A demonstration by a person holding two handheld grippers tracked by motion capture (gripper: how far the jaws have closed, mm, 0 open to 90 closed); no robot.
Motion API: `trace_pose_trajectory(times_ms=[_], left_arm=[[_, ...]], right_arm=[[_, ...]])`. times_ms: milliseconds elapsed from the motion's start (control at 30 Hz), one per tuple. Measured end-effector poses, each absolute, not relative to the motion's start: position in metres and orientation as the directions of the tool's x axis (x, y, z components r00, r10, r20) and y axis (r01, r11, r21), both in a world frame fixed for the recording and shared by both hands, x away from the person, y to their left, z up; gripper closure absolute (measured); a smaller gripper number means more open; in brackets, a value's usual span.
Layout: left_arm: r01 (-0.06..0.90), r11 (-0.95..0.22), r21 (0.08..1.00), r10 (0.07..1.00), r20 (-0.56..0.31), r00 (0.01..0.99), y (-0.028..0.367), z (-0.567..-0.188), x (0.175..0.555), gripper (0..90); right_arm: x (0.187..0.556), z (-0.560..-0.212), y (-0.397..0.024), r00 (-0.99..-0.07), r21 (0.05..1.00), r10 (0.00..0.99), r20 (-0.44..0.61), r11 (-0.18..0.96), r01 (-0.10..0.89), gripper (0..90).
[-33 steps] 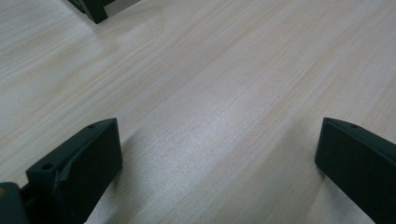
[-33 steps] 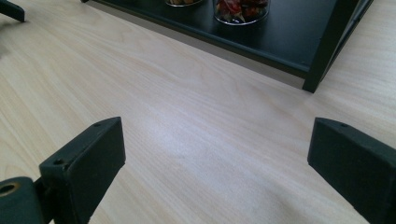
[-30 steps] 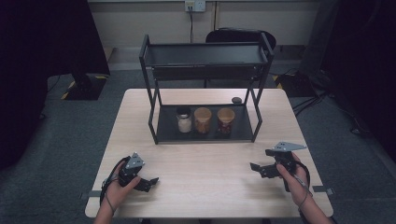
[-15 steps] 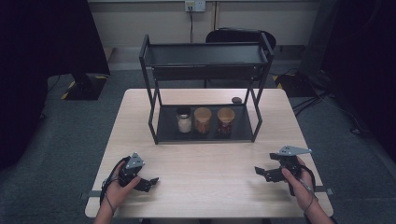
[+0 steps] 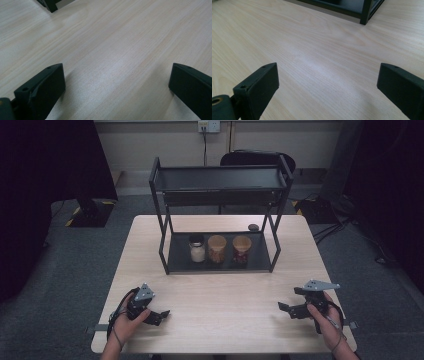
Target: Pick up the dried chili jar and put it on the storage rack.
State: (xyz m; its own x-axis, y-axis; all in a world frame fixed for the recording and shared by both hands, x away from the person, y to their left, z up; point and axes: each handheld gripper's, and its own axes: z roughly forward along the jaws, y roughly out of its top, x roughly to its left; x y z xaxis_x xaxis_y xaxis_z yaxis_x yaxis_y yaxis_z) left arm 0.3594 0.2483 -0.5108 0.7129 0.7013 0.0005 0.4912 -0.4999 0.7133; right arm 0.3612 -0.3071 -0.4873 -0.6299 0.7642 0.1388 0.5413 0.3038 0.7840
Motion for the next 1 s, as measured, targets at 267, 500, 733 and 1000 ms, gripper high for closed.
trace_pose_trajectory(times_ms=[267,500,733,1000], left_arm=[[0.492,-0.499,0.714,0.702,0.000,0.713,0.248,-0.511,0.359,0.2],[0.493,-0.498,0.714,0.703,-0.002,0.711,0.248,-0.511,0.359,0.2],[0.493,-0.497,0.714,0.703,-0.002,0.711,0.248,-0.511,0.359,0.2],[0.493,-0.497,0.714,0.703,-0.002,0.711,0.248,-0.511,0.359,0.2]], right_arm=[[0.355,-0.491,-0.318,-0.618,0.778,0.774,0.138,0.301,0.551,2.9],[0.352,-0.494,-0.324,-0.613,0.774,0.778,0.137,0.302,0.556,2.8],[0.347,-0.495,-0.331,-0.613,0.768,0.781,0.117,0.320,0.555,2.8],[0.341,-0.495,-0.342,-0.609,0.763,0.787,0.098,0.333,0.554,2.8]])
